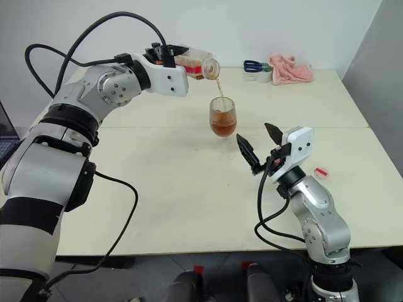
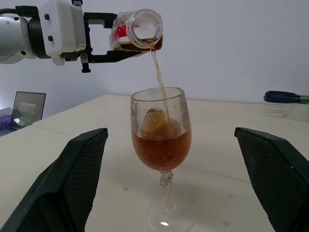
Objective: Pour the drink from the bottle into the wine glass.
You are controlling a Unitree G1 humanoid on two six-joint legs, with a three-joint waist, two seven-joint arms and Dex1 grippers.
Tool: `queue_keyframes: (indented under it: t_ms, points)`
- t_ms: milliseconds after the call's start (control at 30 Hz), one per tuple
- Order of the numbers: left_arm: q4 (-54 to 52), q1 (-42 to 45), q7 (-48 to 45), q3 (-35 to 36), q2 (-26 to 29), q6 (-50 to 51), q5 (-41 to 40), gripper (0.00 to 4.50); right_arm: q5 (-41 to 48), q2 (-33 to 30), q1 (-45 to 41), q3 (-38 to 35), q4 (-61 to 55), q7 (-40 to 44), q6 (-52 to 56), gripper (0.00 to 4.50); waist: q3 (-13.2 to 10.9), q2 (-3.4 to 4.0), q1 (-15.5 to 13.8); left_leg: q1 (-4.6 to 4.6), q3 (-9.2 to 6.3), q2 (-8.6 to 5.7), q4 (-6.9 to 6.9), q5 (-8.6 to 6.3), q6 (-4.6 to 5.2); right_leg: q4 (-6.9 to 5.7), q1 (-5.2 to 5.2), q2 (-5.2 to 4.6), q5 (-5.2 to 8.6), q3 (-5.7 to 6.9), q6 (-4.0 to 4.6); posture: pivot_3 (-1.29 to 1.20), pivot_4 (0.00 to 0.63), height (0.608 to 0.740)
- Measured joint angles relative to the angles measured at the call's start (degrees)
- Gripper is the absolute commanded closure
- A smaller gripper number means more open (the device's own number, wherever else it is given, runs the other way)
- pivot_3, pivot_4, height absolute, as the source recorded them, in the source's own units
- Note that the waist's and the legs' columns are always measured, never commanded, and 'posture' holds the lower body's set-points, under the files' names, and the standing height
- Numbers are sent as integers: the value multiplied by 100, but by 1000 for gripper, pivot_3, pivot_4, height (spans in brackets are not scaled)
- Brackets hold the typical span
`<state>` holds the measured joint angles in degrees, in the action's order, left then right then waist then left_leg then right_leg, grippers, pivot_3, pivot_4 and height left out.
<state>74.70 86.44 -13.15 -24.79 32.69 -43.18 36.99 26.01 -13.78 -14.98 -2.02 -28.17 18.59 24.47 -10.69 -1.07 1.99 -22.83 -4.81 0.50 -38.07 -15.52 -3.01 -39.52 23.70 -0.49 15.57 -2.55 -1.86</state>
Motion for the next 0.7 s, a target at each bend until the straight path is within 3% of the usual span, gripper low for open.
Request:
queue_keyframes:
  t_ms: [167,367,533,700]
  points:
    - [-13,-15,-446,523,-102,68,-621,2812,2,-6,-2,-16,0,3,0,0,0,0,2,0,0,0,-1,0,0,-1,0,0,0,0,0,0,150,740]
    - [-311,-507,-1407,2164,-712,1185,-2611,2812,49,-5,-134,-4,0,25,13,0,0,0,23,0,-1,1,-7,0,0,-8,0,-1,0,1,1,0,150,740]
    - [-1109,-1491,-1277,3148,-848,2280,-3720,2812,234,-263,7,20,-71,311,162,0,1,0,133,10,-2,2,-8,0,0,-33,1,-2,0,-4,2,0,150,740]
    - [-2529,-3072,-518,3804,-1200,3178,-4383,2812,446,-826,321,278,-231,1007,328,0,4,1,132,13,-3,5,-12,0,-1,-37,1,-4,0,-6,2,0,150,740]
